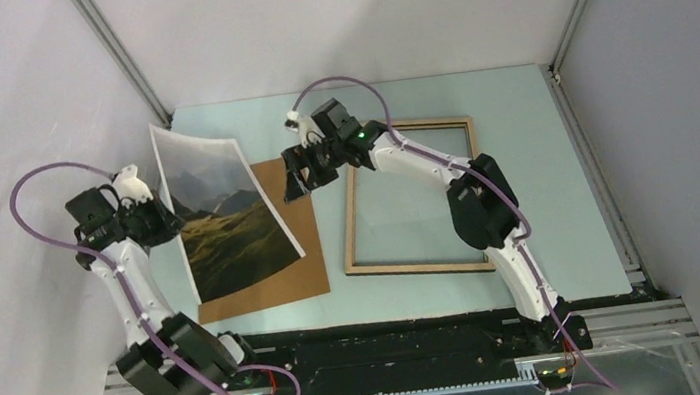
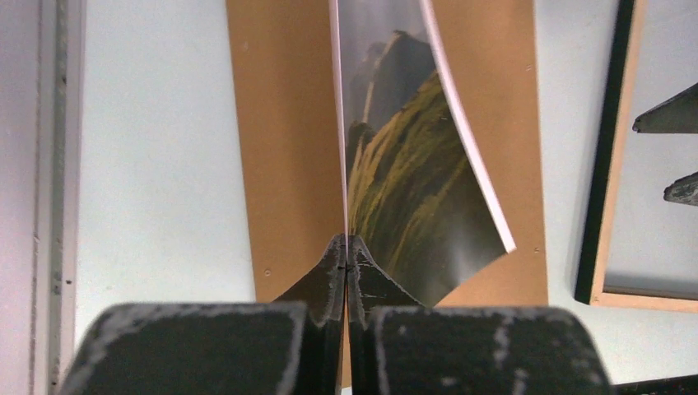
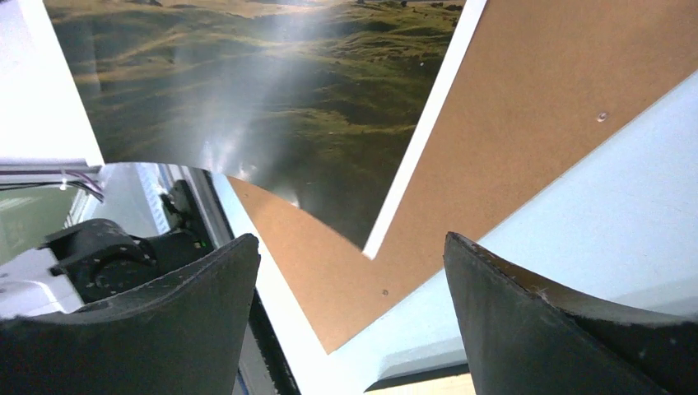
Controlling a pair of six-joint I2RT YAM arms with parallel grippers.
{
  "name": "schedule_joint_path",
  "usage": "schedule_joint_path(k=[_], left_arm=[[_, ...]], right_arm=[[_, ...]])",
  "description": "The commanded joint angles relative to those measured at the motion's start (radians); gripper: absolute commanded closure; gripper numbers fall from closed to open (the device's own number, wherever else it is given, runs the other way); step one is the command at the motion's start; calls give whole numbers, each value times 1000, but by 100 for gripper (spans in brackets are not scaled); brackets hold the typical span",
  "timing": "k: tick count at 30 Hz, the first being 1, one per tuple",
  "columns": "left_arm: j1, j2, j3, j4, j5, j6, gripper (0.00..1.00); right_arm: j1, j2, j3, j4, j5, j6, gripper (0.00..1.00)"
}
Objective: Put the photo into the frame
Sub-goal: Pick up the photo at the center of the board, then turn over the photo from the photo frame.
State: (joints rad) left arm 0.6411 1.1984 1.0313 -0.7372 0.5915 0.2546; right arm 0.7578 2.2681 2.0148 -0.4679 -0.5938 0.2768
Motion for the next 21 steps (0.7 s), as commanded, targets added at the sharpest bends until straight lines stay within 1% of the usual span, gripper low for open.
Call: schedule_joint_path(k=[1,7,8,9,10,11,12,13,14,15,16,17,18,19,21], left_arm=[[-81,-104,109,-28,-74,-92,100],[-208,-118,347,-111,-190,-137,100],[-252,-116,374,-122,-242,-136,100],[-310,-115,431,-143,-272,-133,100],[-345,-109,462,-166,-344,-126,100],[-411,-105,518,-179,-380,-121,100],[-449,-89,548,-203,-463,-109,100],[-528,-69,602,-215,-508,-103,100],[-566,-58,629,-234,-601,-89,100],[-648,-27,673,-240,-648,-84,100],[-690,-17,689,-247,-734,-75,100],[-772,10,716,-250,-772,-74,100],[-808,25,723,-250,-834,-75,100],[-877,59,730,-250,-857,-80,100],[-959,116,731,-249,-900,-102,100]], right_arm=[[-28,-136,-12,16,-3,20,14],[-76,-204,-51,38,-24,55,15],[-80,-212,-64,46,-26,63,15],[-91,-228,-71,50,-29,67,15],[-96,-236,-87,57,-31,73,15],[-108,-252,-95,62,-34,82,16],[-115,-261,-112,74,-36,86,16],[-130,-277,-121,84,-40,94,16],[-137,-292,-140,90,-41,96,16],[-152,-303,-150,101,-43,100,16],[-160,-323,-176,110,-45,103,16],[-180,-335,-193,136,-54,115,16],[-191,-362,-232,154,-61,123,17],[-214,-376,-257,197,-76,147,17],[-249,-420,-367,274,-99,192,17]])
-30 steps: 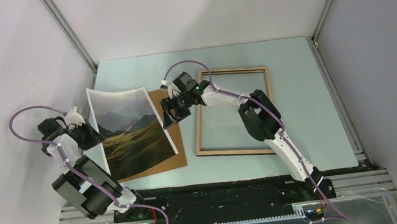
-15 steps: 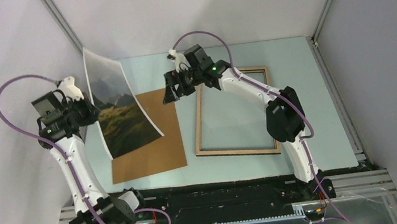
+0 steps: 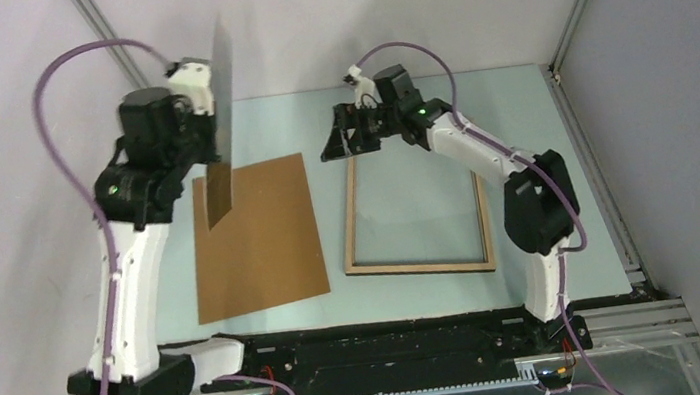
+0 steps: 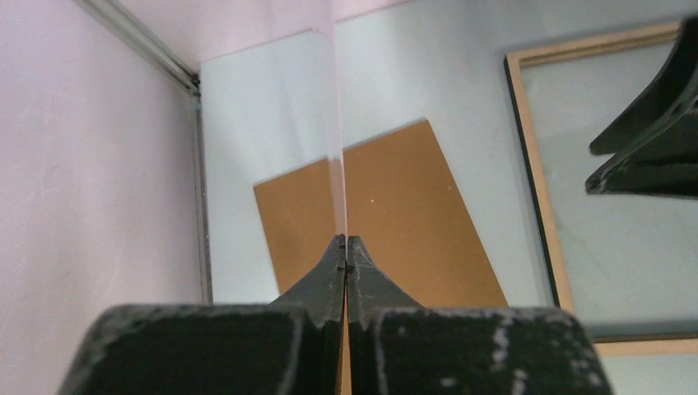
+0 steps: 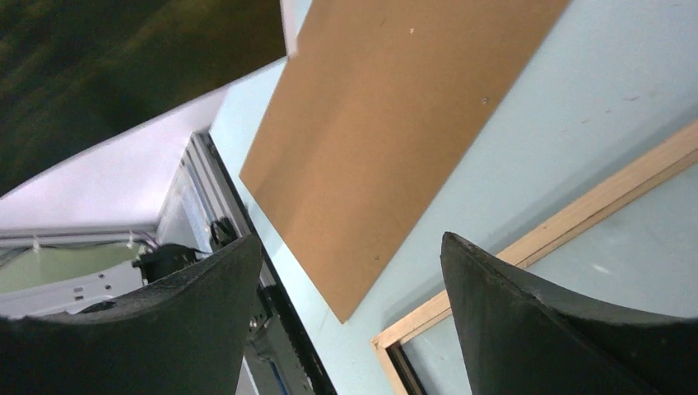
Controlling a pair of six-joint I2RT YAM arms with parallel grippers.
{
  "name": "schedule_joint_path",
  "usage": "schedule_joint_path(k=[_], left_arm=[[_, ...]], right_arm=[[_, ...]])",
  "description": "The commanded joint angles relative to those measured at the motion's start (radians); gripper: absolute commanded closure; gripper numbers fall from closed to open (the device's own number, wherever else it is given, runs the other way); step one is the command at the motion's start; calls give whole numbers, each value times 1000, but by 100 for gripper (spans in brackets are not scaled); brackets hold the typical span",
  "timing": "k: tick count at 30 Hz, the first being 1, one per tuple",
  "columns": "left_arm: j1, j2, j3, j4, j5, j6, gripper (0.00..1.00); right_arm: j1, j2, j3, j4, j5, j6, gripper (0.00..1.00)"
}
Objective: Put the photo into the frame
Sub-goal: Turn over the photo from the photo frame.
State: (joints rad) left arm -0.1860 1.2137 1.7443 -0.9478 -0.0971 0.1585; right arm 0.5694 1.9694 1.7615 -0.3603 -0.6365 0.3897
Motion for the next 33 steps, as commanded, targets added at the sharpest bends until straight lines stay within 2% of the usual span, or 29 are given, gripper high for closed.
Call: schedule_joint_path(k=[1,9,17,23,33], left_arm=[[-154,119,16,-38,-216,-28,100],[-354,423,50,-19,-148,-147,100],[-445,658,214,-2,19,-334,100],[-491,788,318,25,86,-432,100],[-532,890,282,137,170,-565,100]], right_arm=[[-83,-149,-142,191,-64,94,16],[-239,-275,-425,527,-122,296,12],[-324,-328,-555,532,-90,297,6],[-371,-340,-644,545,-27,325,4],[-423,-341,-726,602,2,383,4]])
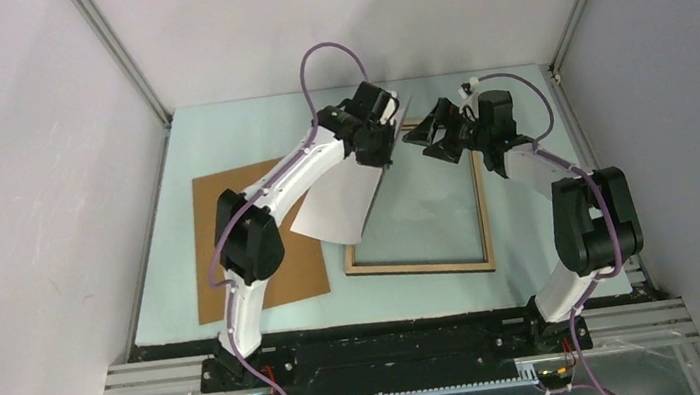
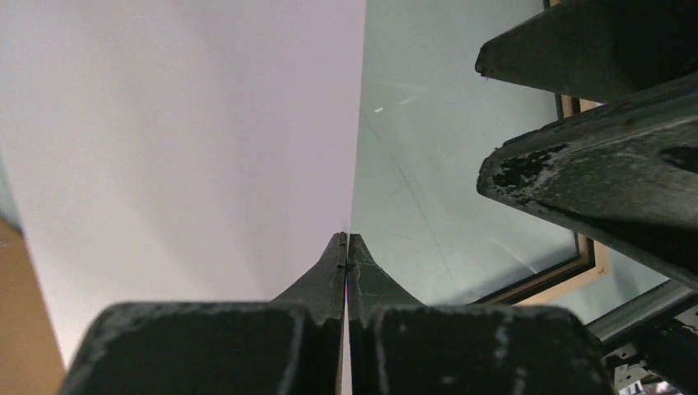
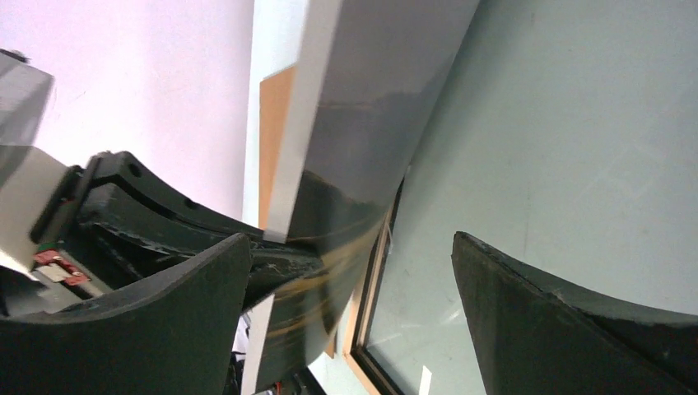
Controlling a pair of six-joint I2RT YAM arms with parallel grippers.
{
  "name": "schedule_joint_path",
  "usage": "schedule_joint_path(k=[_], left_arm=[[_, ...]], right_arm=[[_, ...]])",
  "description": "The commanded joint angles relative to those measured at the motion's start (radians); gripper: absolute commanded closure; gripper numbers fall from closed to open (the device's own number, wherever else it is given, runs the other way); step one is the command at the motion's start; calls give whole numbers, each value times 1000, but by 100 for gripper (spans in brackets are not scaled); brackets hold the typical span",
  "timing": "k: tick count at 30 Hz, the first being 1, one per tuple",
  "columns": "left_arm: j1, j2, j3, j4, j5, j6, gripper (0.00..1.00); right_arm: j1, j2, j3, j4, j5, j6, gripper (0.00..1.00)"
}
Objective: Put the photo into the frame
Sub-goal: Turn over the photo from the photo frame.
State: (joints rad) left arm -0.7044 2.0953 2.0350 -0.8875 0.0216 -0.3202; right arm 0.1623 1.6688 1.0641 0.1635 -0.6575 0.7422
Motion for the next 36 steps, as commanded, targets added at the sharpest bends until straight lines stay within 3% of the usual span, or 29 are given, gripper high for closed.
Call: schedule_joint_path(k=[1,19,28,32,36], left_arm=[[-17,6,-31,88,59,-92,100],[-55,26,-122,182,124,-161,96],[-61,36,-110,183,151,-157,61],[-61,43,-89,183,176,-156,54],[-61,40,-87,183,191,-149,51]], right_arm=[[-16,-39,-36,92,28,37,4],[3,100,-57,147,49,64,7],[14,116,-57,146,53,56,13],[20,134,-57,160,50,58,23],[20,157,-57,178,49,59,42]])
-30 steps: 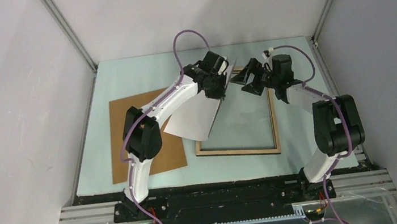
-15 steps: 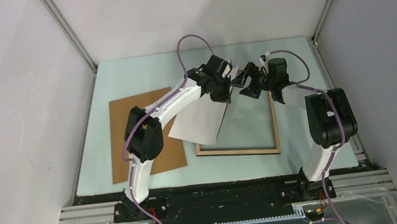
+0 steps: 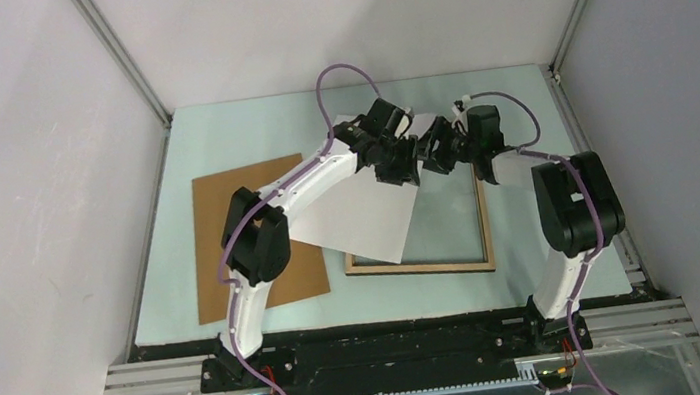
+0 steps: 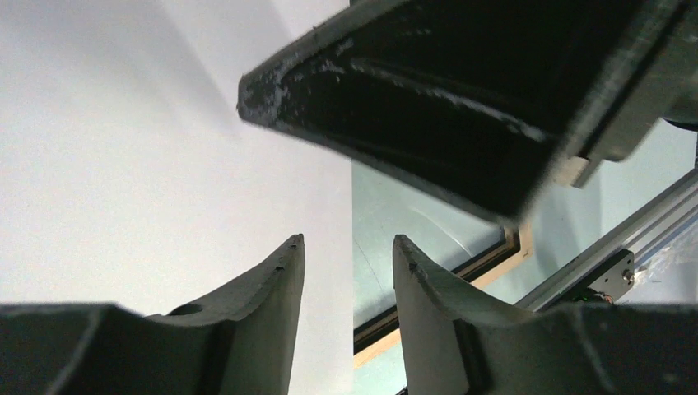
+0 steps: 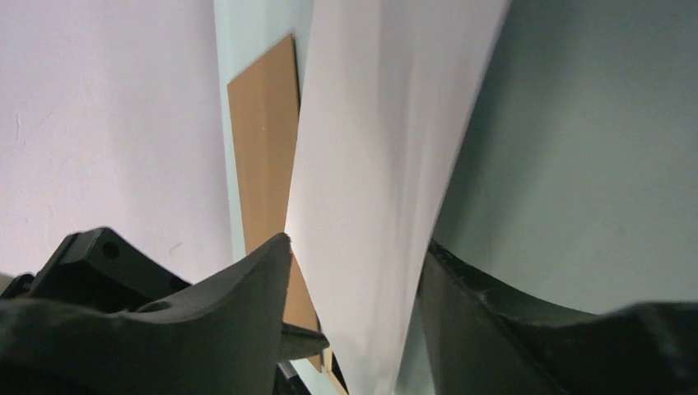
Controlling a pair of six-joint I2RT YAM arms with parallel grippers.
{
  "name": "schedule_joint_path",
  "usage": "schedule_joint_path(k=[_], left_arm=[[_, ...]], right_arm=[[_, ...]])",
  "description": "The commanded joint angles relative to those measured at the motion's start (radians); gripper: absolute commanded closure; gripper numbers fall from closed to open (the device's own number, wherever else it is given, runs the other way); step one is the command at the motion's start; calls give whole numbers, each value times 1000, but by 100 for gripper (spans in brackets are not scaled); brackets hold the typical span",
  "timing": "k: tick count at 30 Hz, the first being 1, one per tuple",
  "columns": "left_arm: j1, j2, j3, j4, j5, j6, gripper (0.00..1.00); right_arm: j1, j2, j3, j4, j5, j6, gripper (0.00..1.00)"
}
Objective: Put the photo into the frame
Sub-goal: Turn over the photo from the photo frame.
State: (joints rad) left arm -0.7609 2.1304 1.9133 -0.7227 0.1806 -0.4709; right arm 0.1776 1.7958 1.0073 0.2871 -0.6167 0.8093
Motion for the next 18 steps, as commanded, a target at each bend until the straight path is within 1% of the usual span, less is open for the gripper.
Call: schedule_joint_path(k=[1,2,3,4,5,6,7,8,9,10,12,17,18], left_arm=[[-6,1,33,18,34,3,50],[-5,-2,32,19,35,5,50],[-5,-9,31,19,37,8,50],[-4,-13,31,19,36,13,49],[-3,-21,29,18,33,20,49],[-2,-27,26,18,30,24,49],[-1,-39,24,17,26,35,49],[1,-52,22,17,28,41,49],[6,-59,16,18,28,53,49],[11,-73,12,18,29,61,49],[33,-100,-1,18,30,91,49],[81,-170,-53,18,2,213,48],[92,-193,-61,18,-16,228,48]], right_arm=[[4,34,0,61,10,-7,45],[4,40,-1,64,10,-8,50],[3,44,-1,69,11,-8,53],[-1,47,0,70,11,-7,59],[-3,48,0,69,12,-12,61],[-8,47,0,69,12,-20,68],[-11,45,0,65,14,-23,72],[-20,43,0,62,15,-29,80],[-30,39,0,56,15,-32,84],[-36,35,0,48,13,-39,92],[-58,20,3,25,7,-55,100],[-114,-40,24,-51,-67,-132,100],[-119,-56,35,-92,-90,-170,100]])
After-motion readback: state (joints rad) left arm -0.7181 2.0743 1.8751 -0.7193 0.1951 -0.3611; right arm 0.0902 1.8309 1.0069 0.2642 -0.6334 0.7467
